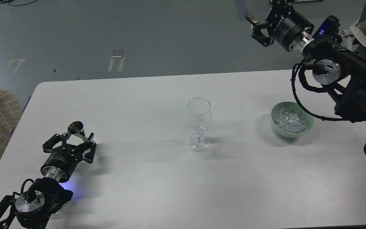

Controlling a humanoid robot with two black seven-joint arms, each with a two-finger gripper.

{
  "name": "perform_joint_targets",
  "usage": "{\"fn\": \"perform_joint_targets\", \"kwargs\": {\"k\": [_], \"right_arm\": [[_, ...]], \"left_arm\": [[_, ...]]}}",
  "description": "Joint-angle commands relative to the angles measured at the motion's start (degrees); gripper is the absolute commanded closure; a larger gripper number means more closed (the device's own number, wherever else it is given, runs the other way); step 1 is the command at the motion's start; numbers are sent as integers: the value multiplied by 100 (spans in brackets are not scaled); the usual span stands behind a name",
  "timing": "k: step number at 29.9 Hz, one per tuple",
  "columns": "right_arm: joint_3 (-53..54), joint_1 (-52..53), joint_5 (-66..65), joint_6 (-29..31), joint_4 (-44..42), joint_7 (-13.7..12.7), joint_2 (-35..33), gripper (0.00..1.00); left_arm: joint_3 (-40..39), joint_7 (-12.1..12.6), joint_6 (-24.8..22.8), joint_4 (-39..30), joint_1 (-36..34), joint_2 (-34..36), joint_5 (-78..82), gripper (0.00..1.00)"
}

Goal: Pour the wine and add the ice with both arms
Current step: 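Close the left gripper on the metal jigger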

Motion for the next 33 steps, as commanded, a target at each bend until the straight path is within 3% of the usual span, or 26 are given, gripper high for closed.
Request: {"fn": "perform_joint_targets", "kwargs": {"k": [1,18,25,28,33], "right_arm": [[0,-1,0,0,-8,0,21,0],[-18,-10,0,0,-8,0,30,0],[-18,-10,0,-8,-8,0,21,0],[-9,-1,0,-8,-8,0,30,0],[-18,-10,0,-8,-8,0,30,0]], "left_arm": [[26,-7,-8,91,-85,-47,67,39],[97,-16,-69,345,-252,-249,76,59],[79,2,-52,354,-261,-258,76,63],[79,2,-69,354,-261,-258,67,76],[71,2,-69,363,-270,-266,67,80]]}}
